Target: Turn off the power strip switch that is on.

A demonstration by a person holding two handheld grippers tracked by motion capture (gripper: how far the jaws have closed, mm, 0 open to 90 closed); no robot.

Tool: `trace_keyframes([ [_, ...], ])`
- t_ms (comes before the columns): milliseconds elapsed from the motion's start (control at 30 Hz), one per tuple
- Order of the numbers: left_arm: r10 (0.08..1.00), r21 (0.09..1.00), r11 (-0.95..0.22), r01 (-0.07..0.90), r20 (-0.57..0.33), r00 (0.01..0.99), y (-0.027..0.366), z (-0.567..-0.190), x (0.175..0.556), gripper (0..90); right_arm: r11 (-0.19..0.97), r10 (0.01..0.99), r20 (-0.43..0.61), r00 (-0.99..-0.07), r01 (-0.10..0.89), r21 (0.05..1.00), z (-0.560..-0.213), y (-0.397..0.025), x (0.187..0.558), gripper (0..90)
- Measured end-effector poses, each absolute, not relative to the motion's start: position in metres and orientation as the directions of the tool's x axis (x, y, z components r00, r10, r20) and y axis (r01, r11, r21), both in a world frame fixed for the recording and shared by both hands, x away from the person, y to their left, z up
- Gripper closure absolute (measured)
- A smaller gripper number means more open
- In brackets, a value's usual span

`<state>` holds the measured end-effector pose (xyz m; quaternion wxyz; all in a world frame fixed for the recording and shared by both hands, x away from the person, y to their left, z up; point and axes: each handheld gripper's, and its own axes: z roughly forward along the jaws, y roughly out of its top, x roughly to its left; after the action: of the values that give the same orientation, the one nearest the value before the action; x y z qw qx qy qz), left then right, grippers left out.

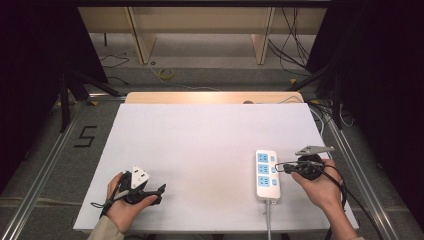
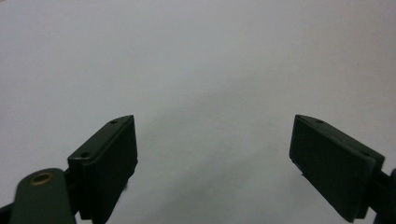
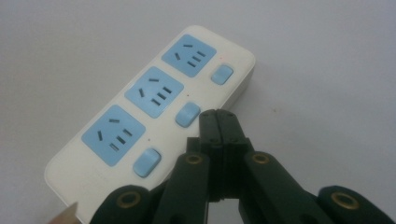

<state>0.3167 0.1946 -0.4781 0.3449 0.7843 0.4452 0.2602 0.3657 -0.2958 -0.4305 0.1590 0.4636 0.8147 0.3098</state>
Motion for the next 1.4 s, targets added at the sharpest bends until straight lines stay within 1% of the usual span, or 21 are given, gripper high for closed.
trace_keyframes([
  [1400,0.875,0.769,-0.374,0.518,0.108,0.471,0.191,-0.48,0.316,14.9,0.4,0.855,0.013,-0.518,0.675,0.62,-0.427,-0.285,0.386,90.0],
])
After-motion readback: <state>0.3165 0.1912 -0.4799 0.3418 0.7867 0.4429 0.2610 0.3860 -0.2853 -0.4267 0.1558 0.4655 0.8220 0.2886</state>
